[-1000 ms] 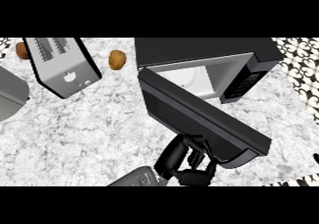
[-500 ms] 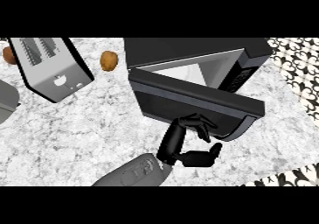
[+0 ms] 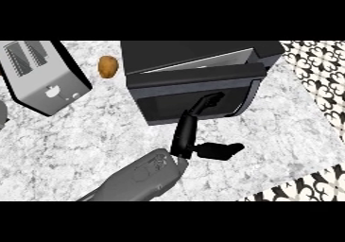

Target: Pick up the milk, place it into the microwave and close the microwave

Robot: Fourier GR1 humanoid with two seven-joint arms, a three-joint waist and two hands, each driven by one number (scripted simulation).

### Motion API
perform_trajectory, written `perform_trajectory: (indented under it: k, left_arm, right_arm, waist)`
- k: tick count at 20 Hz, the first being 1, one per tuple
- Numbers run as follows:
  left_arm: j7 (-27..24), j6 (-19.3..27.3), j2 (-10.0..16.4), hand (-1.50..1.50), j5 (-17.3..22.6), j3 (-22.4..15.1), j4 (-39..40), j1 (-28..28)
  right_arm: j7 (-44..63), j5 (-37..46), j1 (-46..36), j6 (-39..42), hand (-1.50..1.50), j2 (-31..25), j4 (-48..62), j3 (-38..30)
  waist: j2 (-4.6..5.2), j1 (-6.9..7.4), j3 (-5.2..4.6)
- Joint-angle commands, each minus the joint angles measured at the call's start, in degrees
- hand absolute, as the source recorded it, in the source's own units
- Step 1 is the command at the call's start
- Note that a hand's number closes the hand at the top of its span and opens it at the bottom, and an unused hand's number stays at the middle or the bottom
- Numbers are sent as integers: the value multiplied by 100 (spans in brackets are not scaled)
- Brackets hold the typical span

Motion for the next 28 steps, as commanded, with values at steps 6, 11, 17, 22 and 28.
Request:
perform_trajectory:
  k: [6, 11, 17, 22, 28]
  left_arm:
    - [-143, 301, 2, -150, 663, 493, 424, -672]
    - [-388, 318, 3, -150, 866, 425, 401, -654]
    - [-602, 245, 2, -150, 1097, 436, 546, -696]
    - [-735, 245, 2, -150, 1270, 439, 680, -768]
    - [-864, 191, 1, -150, 1415, 317, 635, -810]
  right_arm:
    - [35, 258, -459, -205, 150, -350, 9, -324]
    - [111, 253, -704, -262, 150, -413, 121, -297]
    - [156, 279, -946, -246, 150, -609, 188, -346]
    - [223, 265, -1067, -244, 150, -657, 255, -314]
    - [445, -1186, -1068, 346, -150, 4, 831, 395]
  waist:
    - [124, -129, 24]
    - [194, -101, 26]
    - [232, -125, 24]
    - [234, -168, 27]
    - [304, -84, 58]
